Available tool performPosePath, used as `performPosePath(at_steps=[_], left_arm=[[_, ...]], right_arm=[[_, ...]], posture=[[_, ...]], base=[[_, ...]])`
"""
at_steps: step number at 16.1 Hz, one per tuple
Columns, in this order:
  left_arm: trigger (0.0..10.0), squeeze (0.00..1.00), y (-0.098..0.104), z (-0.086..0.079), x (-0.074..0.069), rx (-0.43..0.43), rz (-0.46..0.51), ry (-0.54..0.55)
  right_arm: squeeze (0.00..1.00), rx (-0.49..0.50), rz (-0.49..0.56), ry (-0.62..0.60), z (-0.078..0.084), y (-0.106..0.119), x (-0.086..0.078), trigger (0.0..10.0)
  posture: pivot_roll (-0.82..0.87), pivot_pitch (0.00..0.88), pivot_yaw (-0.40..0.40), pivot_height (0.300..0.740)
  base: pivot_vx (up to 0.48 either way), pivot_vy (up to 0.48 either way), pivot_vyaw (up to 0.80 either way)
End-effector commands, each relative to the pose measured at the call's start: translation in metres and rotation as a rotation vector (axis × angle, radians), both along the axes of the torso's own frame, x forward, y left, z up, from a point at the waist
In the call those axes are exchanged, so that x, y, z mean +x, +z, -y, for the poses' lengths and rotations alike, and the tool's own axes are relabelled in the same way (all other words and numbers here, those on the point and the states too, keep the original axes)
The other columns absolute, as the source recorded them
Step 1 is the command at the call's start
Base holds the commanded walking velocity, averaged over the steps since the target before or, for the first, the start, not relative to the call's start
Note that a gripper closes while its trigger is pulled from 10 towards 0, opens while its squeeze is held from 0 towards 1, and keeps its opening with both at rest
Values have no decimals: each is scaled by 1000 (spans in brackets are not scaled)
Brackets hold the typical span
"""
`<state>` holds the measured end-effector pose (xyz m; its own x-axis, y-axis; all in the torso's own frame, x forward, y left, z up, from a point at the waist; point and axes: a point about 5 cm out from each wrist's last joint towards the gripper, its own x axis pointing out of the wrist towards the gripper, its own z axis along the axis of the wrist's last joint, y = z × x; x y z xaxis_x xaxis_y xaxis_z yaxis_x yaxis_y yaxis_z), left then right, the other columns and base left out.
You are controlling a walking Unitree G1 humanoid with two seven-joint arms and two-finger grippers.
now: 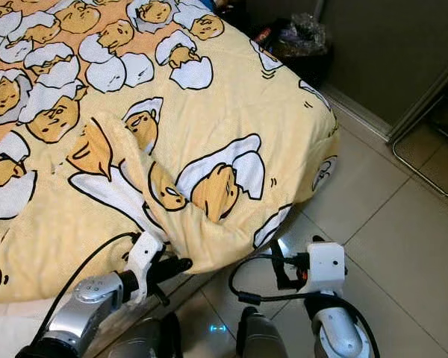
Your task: Clean up the room
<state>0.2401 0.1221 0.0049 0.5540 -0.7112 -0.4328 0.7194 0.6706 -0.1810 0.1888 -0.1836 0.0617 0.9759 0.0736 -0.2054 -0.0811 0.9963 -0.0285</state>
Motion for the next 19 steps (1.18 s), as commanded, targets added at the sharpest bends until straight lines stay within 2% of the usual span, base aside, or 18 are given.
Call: performPosePath(at_steps=[1, 5, 10, 16, 19], left_arm=[[0, 0, -9, 0, -13, 19, -48, -56], [0, 0, -8, 1, -21, -17, -71, -78], [0, 0, -9, 0, -29, -19, -80, -101], [0, 0, -3, 0, -18, -8, -26, -81], [0, 0, -4, 10, -19, 2, -7, -109]], right_arm=[[0, 9, -24, 2, 0, -6, -5, 10000], [0, 10, -26, 3, 0, -7, -3, 10000], [0, 11, -26, 12, -1, -9, -2, 10000], [0, 9, -32, 10, -2, -10, -2, 10000], [0, 13, -34, 8, -1, -12, -6, 10000]], posture=[[-137, 193, 39, 740], [-130, 183, 40, 740], [-126, 188, 38, 740], [-129, 187, 39, 740], [-133, 189, 38, 740]], base=[[0, 0, 0], [-261, 360, 0], [-388, 284, 0], [-68, 43, -120], [0, 0, -154]])
